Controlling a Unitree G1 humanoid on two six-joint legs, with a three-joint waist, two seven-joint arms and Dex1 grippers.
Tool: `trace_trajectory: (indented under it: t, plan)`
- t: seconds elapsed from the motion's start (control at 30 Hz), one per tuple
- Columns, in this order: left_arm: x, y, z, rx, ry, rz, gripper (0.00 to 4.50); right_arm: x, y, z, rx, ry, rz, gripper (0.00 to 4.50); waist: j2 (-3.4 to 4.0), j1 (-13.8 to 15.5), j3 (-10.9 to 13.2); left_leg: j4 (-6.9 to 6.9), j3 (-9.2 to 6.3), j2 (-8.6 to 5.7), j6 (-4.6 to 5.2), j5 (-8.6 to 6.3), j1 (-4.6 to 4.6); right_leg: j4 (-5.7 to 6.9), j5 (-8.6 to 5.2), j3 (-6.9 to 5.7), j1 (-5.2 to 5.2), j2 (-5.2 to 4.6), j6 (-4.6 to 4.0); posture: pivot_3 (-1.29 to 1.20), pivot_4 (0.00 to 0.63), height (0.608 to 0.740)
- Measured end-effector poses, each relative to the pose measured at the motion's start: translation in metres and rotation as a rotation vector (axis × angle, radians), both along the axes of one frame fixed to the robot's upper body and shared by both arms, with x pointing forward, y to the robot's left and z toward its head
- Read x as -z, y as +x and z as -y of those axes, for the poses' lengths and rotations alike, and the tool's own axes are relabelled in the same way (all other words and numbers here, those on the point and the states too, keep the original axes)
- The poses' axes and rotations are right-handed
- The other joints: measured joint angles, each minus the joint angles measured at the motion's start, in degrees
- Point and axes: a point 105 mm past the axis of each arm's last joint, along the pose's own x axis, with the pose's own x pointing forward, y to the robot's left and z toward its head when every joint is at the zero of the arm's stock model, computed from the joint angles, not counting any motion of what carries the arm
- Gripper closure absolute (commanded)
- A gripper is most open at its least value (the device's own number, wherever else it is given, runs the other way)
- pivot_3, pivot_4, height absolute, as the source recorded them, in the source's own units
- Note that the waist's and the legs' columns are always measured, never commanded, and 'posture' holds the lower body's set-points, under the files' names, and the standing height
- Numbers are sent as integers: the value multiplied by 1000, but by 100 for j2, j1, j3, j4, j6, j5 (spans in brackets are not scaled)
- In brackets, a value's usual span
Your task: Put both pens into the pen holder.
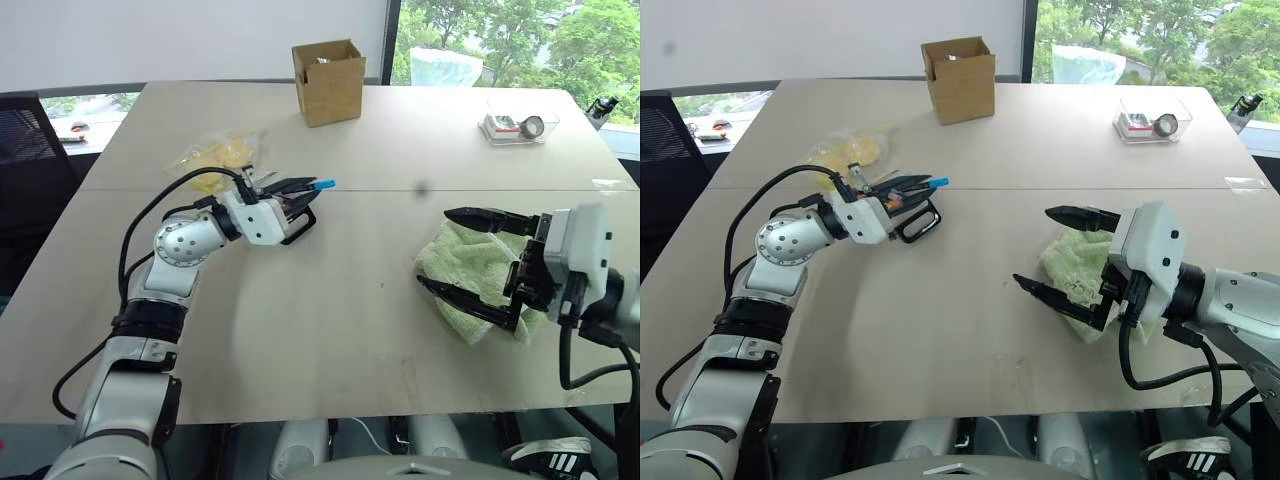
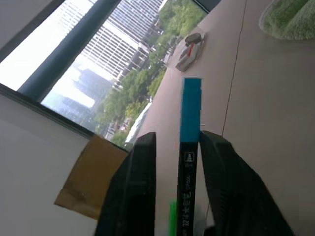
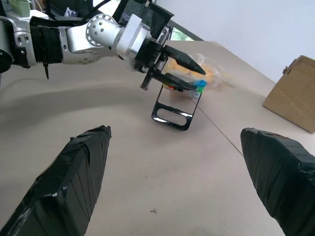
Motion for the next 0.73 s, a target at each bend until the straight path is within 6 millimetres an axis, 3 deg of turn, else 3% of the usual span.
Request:
trace_trajectory:
  t: [0.1,0.23,0.3,0.47,0.57,0.67,0.73]
  plan:
    - [-12,-1,-5,-19,-74,10,544,3,-1,3,18,-3,-20,0,0,16,0,0,0,0,0,0,-2,-1,0,-1,0,-4,0,0,150,740]
    - [-20,-18,3,32,-222,-113,544,13,-4,14,82,-15,-72,0,0,2,0,0,2,0,1,-1,-4,-2,0,1,2,-14,1,0,150,740]
    - [-21,-42,13,98,-386,-330,544,28,-9,27,154,-27,-148,0,-2,-5,-1,-1,-3,6,-1,-3,-3,-2,-1,9,4,-36,1,0,150,740]
    - [8,-83,22,95,-451,-760,544,55,-24,59,301,-36,-276,0,26,5,-6,-8,-9,9,-2,-4,11,0,-4,4,8,-16,2,0,150,740]
    - [32,-96,9,-48,-517,-942,544,75,-39,85,407,-71,-352,0,31,10,-9,-5,-6,12,-3,-1,22,2,-31,5,14,5,-2,0,150,740]
    - [57,-113,-11,-207,-536,-1062,544,77,-51,107,525,-53,-355,0,42,-7,-18,-6,6,22,-5,-2,39,2,-33,16,20,-15,-1,0,150,740]
    - [62,-116,-18,-243,-546,-1080,544,75,-54,111,540,-64,-342,0,44,-6,-19,-6,9,26,-8,-4,42,2,-33,11,14,-21,-3,0,150,740]
